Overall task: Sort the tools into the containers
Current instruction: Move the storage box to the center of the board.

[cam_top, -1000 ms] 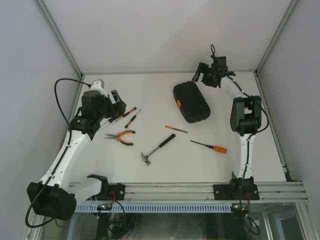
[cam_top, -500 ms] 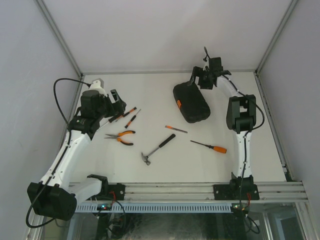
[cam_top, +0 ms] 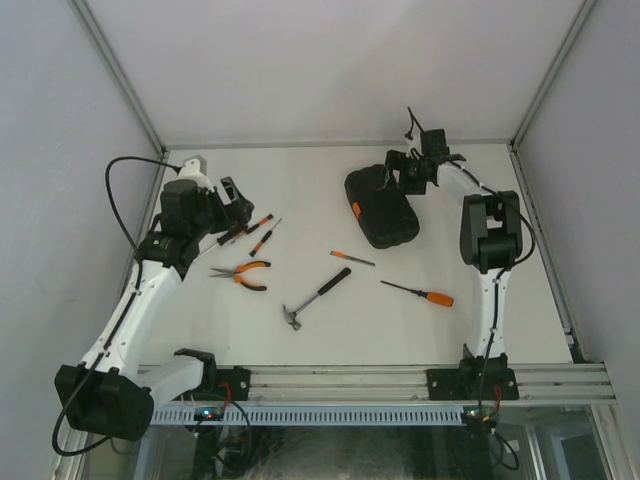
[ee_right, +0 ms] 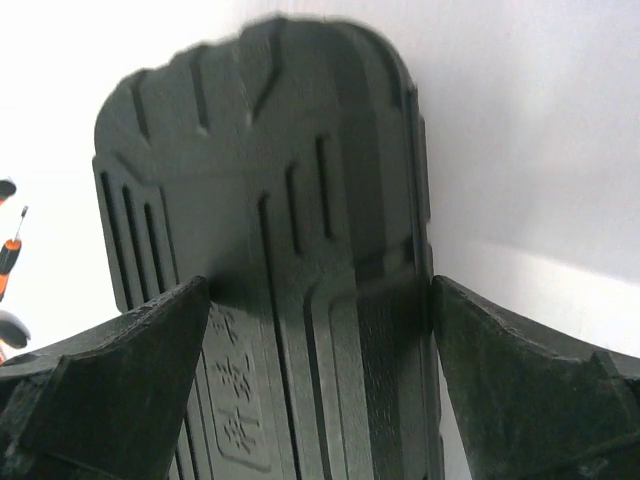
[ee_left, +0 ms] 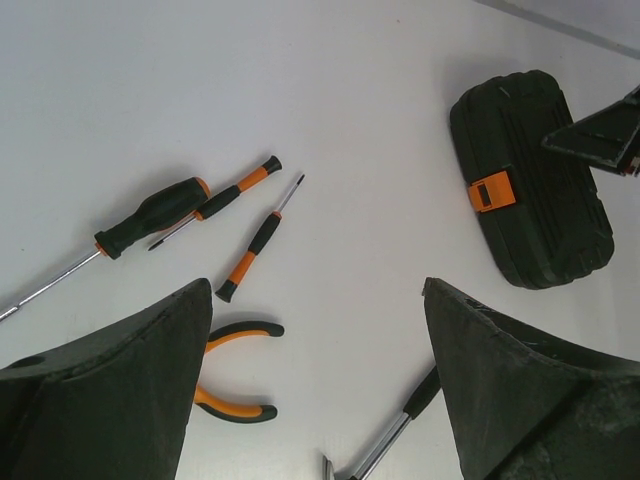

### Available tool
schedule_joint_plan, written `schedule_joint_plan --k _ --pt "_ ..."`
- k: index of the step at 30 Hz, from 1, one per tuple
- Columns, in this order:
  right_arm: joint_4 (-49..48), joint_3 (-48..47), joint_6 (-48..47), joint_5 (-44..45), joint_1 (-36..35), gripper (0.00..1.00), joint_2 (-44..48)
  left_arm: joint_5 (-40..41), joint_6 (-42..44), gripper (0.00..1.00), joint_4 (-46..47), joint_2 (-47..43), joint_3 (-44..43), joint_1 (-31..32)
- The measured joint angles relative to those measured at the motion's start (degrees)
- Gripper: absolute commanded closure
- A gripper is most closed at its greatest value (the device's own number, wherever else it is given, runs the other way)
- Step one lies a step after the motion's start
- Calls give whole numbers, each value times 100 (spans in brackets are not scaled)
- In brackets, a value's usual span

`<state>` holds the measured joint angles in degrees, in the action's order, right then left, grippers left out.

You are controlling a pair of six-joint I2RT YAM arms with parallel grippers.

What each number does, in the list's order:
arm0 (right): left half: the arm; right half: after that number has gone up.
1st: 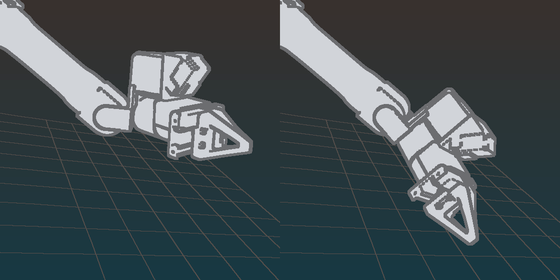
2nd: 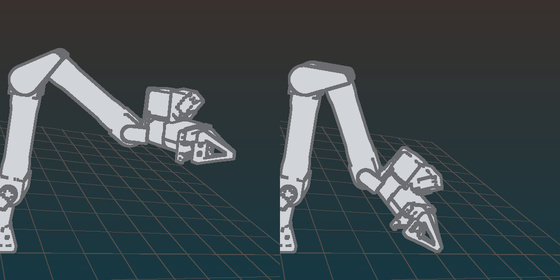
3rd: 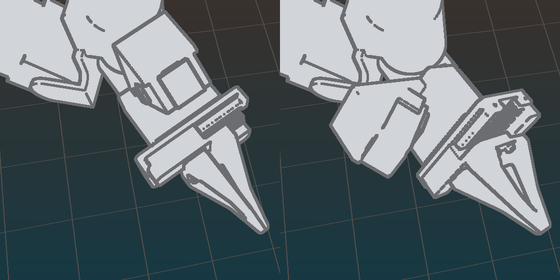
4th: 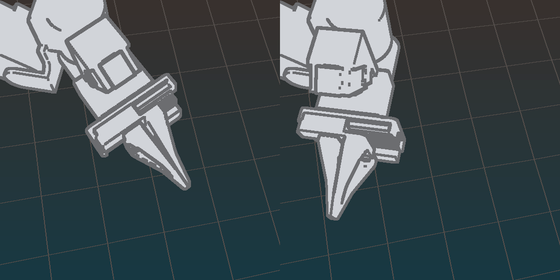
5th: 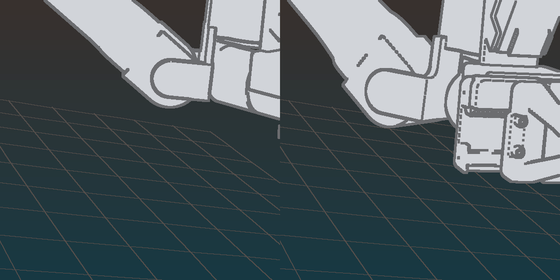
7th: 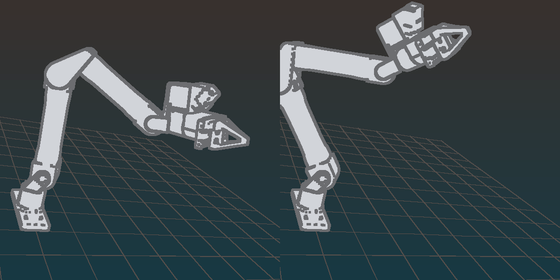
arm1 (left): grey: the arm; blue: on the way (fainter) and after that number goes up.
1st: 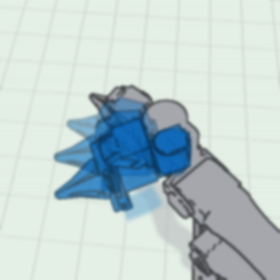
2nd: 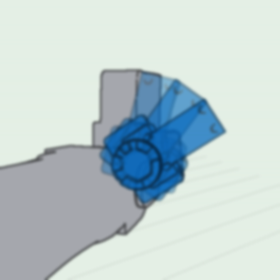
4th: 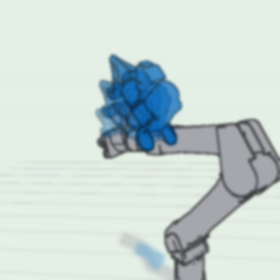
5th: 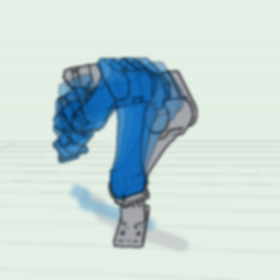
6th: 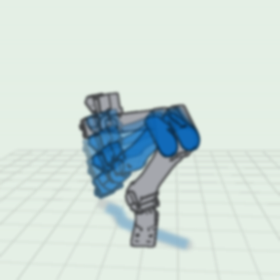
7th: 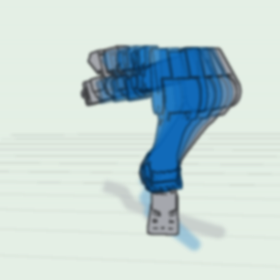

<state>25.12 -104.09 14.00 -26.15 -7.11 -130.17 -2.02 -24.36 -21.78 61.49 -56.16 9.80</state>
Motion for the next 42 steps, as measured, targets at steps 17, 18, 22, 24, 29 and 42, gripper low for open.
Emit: schedule_joint_plan --k 17,18,22,24,29,42 --pt "-302 1182 9 -651 297 17 664 -186 -175 10 109 13 57 -81" --pt "-299 1182 -2 -647 280 17 664 -188 -199 10 111 26 57 -83" --pt "-289 1182 -61 -614 157 18 664 -210 -271 10 111 109 57 -94" --pt "-293 1198 -101 -577 72 19 664 -289 -358 10 111 192 57 -101" --pt "-546 1436 -52 -476 -197 21 763 -442 -529 0 103 380 57 -105" --pt "-1152 2557 800 188 -581 25 1486 -446 -1154 11 457 -26 420 -225"
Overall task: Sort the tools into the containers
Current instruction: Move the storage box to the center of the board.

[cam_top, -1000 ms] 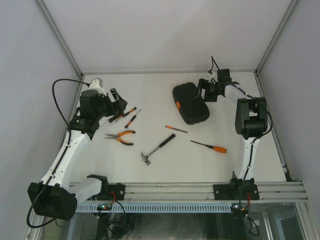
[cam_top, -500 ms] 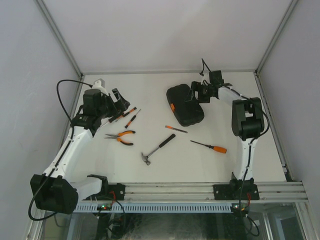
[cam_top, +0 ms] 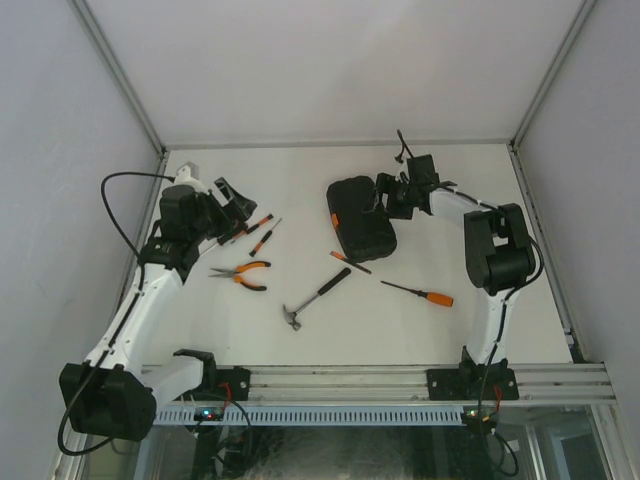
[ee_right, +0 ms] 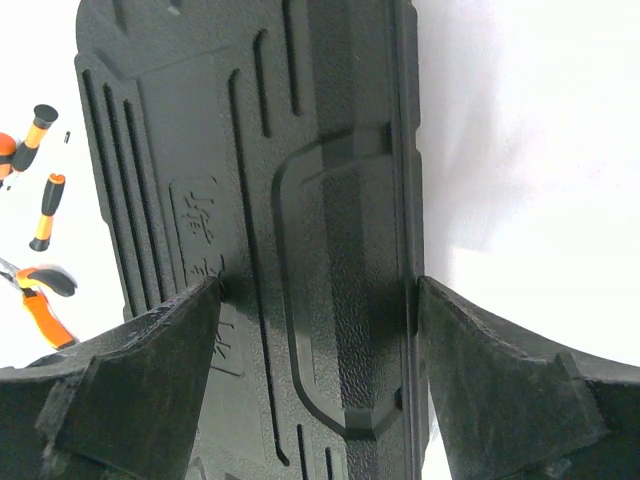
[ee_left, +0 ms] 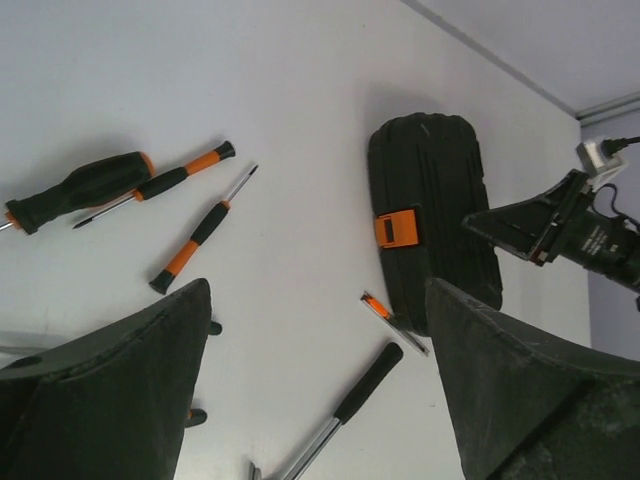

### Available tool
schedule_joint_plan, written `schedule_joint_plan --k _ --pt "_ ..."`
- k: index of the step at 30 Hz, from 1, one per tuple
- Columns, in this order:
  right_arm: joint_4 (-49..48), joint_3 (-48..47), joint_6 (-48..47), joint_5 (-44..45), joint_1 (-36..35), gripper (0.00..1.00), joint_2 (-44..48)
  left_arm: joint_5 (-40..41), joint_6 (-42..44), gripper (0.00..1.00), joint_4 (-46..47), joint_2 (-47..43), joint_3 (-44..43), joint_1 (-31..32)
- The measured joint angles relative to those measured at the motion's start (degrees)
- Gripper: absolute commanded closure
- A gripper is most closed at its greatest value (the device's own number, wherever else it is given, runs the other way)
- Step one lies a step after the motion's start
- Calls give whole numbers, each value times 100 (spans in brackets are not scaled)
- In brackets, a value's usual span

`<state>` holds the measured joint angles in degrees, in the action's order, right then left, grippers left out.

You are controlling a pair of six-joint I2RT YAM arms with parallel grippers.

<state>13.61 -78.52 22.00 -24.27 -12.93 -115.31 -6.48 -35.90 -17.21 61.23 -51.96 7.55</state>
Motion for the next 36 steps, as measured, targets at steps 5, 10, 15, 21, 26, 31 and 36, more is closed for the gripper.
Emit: schedule_joint_plan --k 5,10,15,21,26,31,36 --pt "-358 361 380 42 -31 26 146 -354 -175 12 415 31 140 -44" --pt "-470 435 459 15 -33 27 157 -542 -402 10 898 140 269 -46" --pt "-470 435 409 -22 -33 28 160 -627 -697 4 1384 369 496 -46" --pt "-452 435 369 -46 -39 29 160 -514 -1119 3 2140 603 1025 146" --pt "-411 435 348 -42 -85 29 175 -640 -1484 0 2918 1364 1034 450" --pt "-361 435 328 -42 -125 33 186 -857 -1668 0 3309 2350 938 664" --pt "-398 492 354 -199 -76 43 195 -1010 -1674 3 3447 3075 649 966"
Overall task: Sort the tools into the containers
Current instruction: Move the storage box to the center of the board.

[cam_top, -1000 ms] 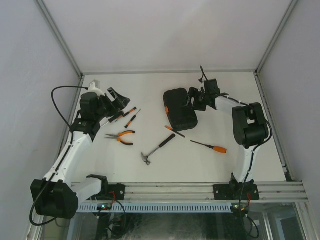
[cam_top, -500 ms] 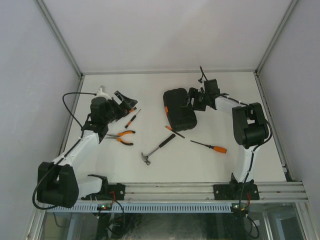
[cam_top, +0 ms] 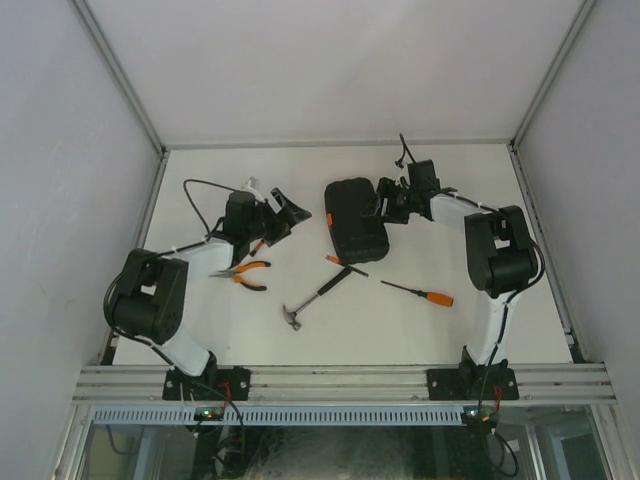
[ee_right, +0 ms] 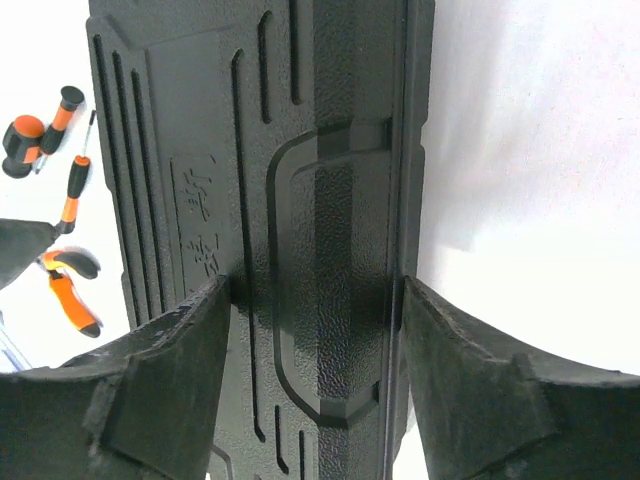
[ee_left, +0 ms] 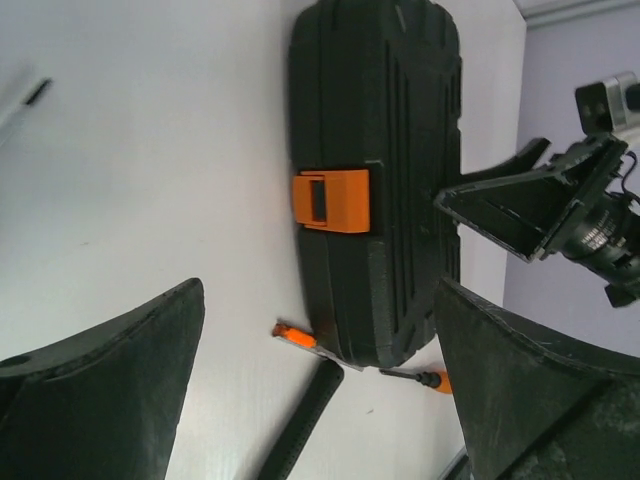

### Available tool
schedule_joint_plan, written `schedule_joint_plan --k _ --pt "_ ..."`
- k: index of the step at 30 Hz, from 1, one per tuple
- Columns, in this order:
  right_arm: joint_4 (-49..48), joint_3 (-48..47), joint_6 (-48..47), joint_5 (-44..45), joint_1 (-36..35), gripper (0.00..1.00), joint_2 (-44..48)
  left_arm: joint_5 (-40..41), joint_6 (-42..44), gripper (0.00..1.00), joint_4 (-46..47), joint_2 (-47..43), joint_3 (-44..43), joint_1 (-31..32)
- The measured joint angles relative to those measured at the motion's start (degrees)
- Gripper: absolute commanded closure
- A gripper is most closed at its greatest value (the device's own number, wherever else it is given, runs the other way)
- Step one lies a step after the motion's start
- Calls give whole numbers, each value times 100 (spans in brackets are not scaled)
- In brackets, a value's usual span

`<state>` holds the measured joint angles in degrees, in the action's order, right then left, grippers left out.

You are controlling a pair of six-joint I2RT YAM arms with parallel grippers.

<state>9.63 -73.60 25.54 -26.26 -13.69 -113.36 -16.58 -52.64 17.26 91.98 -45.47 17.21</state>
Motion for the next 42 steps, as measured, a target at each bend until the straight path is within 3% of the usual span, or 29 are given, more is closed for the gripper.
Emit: schedule_joint_plan --k 13,42 --pt "-535 389 227 -1014 509 60 -37 -525 -439 3 1722 992 -162 260" --pt "-914 575 1021 -1733 946 77 -229 -570 -916 6 1993 1980 -697 516"
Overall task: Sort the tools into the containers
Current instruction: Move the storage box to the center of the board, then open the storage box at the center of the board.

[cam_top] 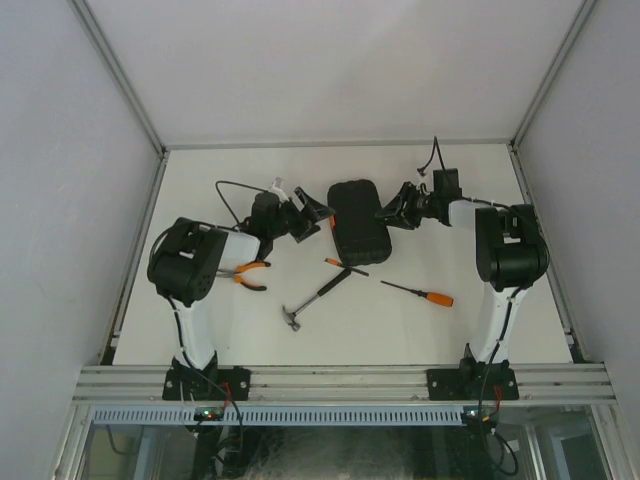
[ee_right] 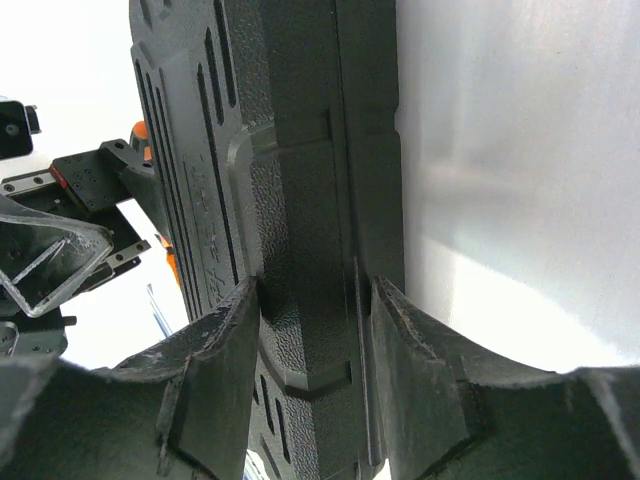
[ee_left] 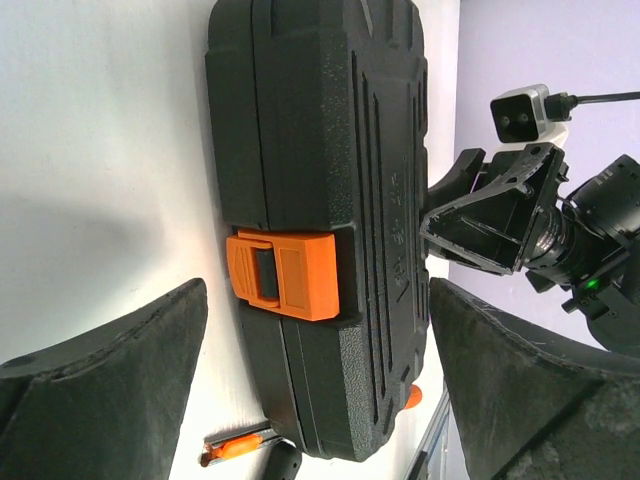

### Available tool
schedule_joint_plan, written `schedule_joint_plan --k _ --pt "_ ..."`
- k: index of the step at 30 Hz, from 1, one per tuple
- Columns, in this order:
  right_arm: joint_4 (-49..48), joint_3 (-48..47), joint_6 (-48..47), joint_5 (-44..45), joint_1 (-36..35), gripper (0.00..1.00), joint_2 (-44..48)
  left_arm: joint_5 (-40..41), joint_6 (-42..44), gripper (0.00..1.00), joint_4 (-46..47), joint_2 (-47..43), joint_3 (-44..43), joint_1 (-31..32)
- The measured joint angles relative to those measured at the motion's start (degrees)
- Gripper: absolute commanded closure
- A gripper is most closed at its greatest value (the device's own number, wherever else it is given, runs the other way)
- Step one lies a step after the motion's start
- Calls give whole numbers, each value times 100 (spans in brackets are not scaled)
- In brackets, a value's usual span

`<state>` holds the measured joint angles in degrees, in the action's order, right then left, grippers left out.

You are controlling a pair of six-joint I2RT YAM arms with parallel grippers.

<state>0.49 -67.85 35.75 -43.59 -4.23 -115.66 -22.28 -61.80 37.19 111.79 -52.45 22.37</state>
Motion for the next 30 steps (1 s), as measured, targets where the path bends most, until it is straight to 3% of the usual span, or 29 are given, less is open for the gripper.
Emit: schedule_joint_plan --k 16,30 --pt "-717 411 498 -273 203 84 0 0 -223 7 138 197 -28 66" --pt "-796 439 584 -374 264 85 -33 -105 -592 8 577 654 -391 155"
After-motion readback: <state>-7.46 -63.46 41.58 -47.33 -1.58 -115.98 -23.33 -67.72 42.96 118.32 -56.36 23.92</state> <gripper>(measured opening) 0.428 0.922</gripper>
